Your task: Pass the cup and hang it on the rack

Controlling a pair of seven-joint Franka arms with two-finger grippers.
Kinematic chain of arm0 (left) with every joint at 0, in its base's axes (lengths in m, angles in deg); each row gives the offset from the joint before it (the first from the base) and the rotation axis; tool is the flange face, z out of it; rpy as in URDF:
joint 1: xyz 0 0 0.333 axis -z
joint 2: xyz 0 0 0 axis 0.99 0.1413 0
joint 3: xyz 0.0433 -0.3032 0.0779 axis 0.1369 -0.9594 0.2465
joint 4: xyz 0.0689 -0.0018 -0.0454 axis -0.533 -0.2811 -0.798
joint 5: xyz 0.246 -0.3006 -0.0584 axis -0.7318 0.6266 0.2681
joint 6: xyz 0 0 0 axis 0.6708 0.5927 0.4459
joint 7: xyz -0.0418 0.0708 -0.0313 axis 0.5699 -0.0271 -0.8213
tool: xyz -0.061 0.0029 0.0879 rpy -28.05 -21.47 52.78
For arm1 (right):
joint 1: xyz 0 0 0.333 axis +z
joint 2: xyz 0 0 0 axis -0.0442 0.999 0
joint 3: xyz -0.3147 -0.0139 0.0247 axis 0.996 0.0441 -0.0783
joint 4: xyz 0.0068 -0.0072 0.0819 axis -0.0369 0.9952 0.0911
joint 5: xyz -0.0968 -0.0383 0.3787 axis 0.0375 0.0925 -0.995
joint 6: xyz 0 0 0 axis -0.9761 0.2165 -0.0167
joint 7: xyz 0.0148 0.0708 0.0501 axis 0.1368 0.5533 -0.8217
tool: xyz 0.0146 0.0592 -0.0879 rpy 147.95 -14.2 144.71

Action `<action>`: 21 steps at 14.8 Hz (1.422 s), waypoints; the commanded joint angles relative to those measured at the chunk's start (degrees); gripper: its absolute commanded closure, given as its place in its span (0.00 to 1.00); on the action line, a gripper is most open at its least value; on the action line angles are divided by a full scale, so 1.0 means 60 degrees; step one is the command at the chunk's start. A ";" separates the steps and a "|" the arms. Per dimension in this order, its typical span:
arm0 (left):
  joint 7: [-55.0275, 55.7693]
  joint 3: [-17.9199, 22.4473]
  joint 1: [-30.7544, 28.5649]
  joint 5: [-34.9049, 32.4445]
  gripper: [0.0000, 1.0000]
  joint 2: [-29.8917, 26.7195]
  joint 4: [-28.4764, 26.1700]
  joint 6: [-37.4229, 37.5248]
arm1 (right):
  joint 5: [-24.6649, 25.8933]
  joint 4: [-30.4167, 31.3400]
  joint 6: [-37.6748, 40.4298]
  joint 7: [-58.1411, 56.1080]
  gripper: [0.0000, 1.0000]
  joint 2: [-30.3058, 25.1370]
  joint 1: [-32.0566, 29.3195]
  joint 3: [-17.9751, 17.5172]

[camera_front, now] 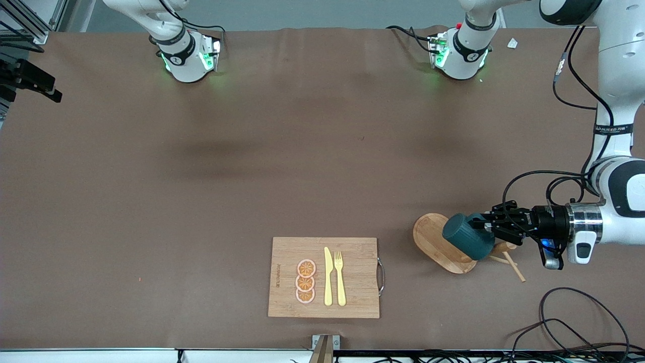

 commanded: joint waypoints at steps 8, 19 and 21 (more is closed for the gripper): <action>0.0873 0.0018 -0.0122 -0.0122 0.00 -0.0791 0.0120 0.0190 | 0.0019 0.0159 -0.0027 -0.0173 0.00 -0.0125 -0.0108 -0.0023; 0.0617 -0.1825 0.0215 -0.7574 0.00 -0.4307 0.0047 0.0673 | 0.0063 0.0159 -0.0100 -0.0759 0.00 -0.0125 -0.0181 -0.0023; -0.0684 -0.2075 0.0215 -0.8644 0.00 -0.4498 0.0018 0.0833 | 0.0063 0.0159 -0.0115 -0.0745 0.00 -0.0125 -0.0167 -0.0038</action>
